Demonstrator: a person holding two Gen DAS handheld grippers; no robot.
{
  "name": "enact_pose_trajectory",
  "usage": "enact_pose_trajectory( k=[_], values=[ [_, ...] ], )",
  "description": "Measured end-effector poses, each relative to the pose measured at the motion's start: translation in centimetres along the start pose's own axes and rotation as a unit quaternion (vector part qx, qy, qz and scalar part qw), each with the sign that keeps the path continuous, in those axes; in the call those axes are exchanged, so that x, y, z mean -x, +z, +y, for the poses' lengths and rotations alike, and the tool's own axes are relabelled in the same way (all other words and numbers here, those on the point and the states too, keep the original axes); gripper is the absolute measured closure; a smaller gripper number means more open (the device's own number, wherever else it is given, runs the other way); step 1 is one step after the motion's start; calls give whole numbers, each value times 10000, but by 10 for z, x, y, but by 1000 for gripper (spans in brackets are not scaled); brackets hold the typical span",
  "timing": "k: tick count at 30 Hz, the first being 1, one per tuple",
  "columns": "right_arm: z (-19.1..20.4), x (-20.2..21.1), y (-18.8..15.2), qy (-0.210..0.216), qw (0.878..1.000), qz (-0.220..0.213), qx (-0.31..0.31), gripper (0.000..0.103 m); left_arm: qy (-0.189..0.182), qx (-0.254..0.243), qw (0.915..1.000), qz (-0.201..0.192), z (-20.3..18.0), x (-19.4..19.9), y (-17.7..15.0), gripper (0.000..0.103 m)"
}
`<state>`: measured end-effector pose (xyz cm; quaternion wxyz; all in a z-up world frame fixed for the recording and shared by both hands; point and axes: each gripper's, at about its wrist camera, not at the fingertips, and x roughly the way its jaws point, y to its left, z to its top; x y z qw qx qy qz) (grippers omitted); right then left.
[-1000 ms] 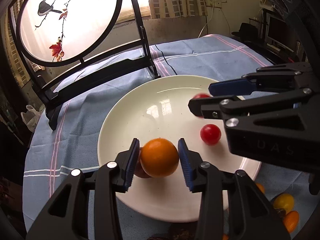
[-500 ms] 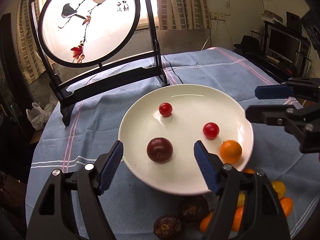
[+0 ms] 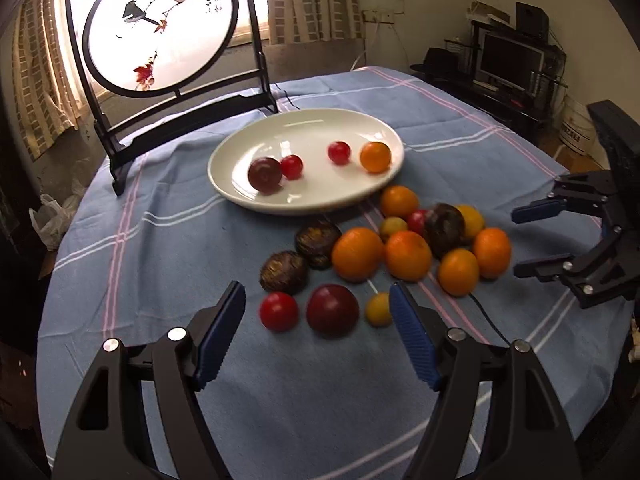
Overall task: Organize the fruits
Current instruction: 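Withdraw the left tool while the right tool grasps a large orange, then grasp a yellow-orange fruit with the left tool while the right carries the orange to the plate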
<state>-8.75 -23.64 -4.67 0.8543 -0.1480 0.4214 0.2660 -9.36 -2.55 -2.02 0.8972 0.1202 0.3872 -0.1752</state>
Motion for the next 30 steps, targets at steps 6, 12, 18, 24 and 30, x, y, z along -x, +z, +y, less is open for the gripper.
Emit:
enact_pose_trajectory(
  k=[6,12,18,24,30],
  values=[
    [1,-25,-1,145,9996,221,-41,59,-550,-437,9972,252,-55,-10,-19,31],
    [-10,-4,-7,91,9997,-5,-207,61,-820,-507,9948,315,-94,-30,-4,32],
    [-30,10,-18,-18,9985,-147,-519,61,-695,33,9954,654,-97,-66,13,55],
    [-37,11,-26,46,9979,-180,-617,61,-632,16,9955,703,-100,-73,16,66],
    [-37,18,-24,78,9975,-300,-628,61,-754,-118,9956,541,-90,-50,14,67]
  ],
)
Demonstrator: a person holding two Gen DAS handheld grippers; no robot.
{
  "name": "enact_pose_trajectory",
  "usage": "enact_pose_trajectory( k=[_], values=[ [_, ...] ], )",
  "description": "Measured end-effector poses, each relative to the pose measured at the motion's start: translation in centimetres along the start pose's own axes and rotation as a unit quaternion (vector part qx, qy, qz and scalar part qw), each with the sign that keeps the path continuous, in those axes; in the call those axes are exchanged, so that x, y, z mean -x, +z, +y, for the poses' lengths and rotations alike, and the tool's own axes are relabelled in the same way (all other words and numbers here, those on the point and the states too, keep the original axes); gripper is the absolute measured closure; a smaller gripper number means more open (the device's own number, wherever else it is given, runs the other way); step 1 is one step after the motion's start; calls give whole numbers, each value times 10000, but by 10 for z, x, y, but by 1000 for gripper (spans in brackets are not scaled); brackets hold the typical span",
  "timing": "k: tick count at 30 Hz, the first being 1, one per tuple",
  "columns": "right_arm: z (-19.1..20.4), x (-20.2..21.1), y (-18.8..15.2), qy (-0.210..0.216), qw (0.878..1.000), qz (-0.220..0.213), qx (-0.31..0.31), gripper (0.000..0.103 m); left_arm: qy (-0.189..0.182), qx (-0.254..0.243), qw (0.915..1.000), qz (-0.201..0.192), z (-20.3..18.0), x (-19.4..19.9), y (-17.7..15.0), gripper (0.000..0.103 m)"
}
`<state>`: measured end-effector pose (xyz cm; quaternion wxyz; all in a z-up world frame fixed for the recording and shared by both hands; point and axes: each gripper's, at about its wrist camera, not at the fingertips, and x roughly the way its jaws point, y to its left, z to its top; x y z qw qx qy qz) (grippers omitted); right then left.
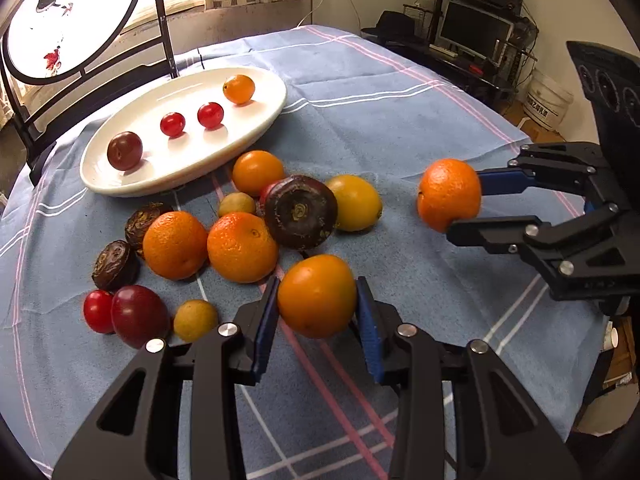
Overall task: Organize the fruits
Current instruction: 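Grasp a yellow-orange fruit with the left tool while the right carries the orange to the plate, then lower both fruits onto the white plate and open both tools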
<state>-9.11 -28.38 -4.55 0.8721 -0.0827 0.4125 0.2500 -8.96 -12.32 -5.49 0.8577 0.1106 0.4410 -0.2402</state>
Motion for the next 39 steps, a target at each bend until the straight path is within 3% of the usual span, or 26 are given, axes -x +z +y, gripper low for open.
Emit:
enact_pose_trajectory(
  k=[5,14,20,27,39],
  values=[
    [11,6,22,71,9996,-205,157,61,132,91,9987,-475,21,34,12,66],
    [26,3,99,172,9962,-821,242,61,1054,703,9852,-1151,83,41,73,66],
    [18,-19,147,235,9942,-1046,2,61,1405,876,9780,-1271,117,23,102,66],
    [2,-57,180,359,9916,-1141,-487,61,1510,1103,9744,-1247,143,-1,115,66],
    [-12,-88,180,488,9877,-1192,-885,61,1506,1097,9767,-1062,150,-27,113,66]
  ],
)
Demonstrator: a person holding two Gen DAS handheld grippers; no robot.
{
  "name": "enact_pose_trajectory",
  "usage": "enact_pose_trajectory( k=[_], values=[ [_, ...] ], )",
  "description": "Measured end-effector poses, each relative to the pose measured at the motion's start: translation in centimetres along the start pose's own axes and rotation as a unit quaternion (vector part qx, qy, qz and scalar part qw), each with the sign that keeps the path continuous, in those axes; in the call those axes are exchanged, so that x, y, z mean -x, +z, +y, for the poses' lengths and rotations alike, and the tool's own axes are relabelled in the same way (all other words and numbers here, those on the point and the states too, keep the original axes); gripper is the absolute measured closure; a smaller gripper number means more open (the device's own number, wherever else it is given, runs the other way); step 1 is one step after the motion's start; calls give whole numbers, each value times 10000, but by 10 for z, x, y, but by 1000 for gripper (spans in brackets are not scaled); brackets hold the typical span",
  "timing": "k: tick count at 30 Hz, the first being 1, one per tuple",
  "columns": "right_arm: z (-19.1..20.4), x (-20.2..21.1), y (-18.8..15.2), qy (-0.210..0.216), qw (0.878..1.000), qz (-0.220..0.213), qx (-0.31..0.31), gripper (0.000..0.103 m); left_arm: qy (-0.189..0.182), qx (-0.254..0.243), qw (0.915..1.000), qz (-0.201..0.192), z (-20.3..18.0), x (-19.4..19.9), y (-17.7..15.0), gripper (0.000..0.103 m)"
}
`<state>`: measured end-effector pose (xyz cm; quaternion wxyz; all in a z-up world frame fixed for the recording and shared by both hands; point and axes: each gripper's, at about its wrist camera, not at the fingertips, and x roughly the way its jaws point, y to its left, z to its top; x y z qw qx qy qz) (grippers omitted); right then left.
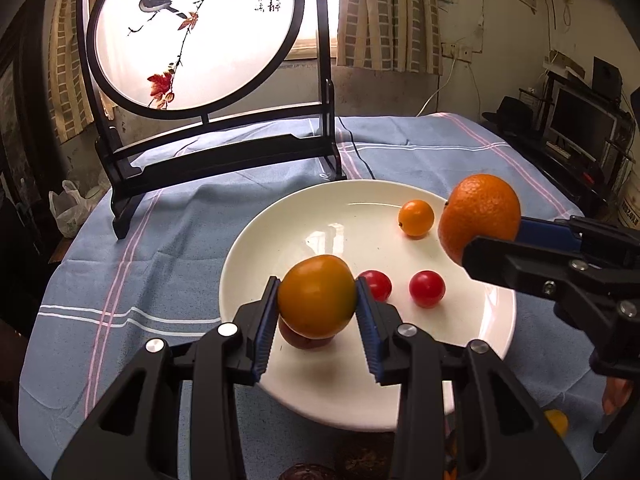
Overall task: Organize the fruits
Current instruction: 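Lower both fruits onto the white plate and open both tools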
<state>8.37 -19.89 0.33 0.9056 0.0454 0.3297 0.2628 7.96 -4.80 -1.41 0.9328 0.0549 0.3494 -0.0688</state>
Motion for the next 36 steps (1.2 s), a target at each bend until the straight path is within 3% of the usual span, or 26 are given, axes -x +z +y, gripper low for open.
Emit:
enact_pose_trajectory(
  k=[21,25,33,35,36],
  values=[
    [-19,-8,-6,-223,9996,150,-112,60,94,-155,9998,20,-3,-4,-4,66],
    [-20,-7,-6,-443,9989,122,-31,60,99,-82,9999,11,0,-5,-3,66],
    [-13,-33,-15,-534,9976,424,106,60,39,-389,9992,114,-20,-15,-9,66],
    [-13,-35,-16,-529,9977,411,94,59,94,-382,9992,72,-19,-16,-8,59],
    [-14,-35,-16,-527,9980,341,45,50,137,-375,9992,36,-19,-15,-8,51]
  ],
)
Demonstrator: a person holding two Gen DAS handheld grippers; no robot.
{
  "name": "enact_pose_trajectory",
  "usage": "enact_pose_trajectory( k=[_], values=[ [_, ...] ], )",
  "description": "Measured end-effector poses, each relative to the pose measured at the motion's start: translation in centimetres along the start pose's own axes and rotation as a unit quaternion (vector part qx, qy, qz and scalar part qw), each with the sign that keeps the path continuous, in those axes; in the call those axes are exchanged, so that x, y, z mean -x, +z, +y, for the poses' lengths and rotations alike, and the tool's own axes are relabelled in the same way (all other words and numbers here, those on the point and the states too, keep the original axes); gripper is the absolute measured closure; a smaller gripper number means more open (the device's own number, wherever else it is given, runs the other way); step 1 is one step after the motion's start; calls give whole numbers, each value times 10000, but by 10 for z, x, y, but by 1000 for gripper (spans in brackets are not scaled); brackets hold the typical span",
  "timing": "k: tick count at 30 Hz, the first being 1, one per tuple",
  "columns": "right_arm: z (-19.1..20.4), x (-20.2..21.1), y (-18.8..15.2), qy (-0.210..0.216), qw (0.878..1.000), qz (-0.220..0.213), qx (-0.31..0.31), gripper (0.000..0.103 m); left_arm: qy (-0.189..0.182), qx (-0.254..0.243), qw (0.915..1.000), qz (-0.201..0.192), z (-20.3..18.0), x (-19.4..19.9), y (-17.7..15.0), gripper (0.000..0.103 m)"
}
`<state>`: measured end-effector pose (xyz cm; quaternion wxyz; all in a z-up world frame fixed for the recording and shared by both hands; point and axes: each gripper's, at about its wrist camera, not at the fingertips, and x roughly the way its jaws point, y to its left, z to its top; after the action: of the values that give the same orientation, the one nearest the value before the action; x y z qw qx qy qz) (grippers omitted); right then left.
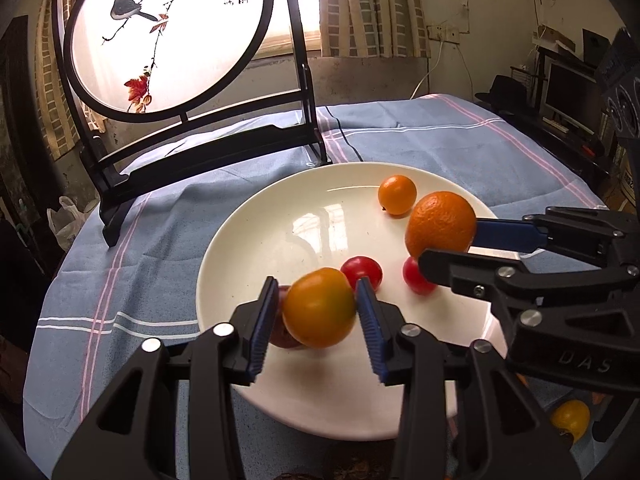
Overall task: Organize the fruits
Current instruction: 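Lower both fruits onto the white plate and open both tools, then withdraw both tools from the plate to the fruit pile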
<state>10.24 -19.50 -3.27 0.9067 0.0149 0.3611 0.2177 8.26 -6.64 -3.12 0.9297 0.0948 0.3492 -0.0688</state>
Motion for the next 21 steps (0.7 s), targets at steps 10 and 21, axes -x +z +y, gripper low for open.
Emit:
enact_pose_trajectory(
  k=[10,21],
  values=[
    [-14,33,11,164,9983,-404,-382,41,-57,224,9991,-361,22,27,8,32],
    [34,120,-35,310,9944,-388,930,40,-231,-220,9982,-512,54,112,-47,25]
  ],
)
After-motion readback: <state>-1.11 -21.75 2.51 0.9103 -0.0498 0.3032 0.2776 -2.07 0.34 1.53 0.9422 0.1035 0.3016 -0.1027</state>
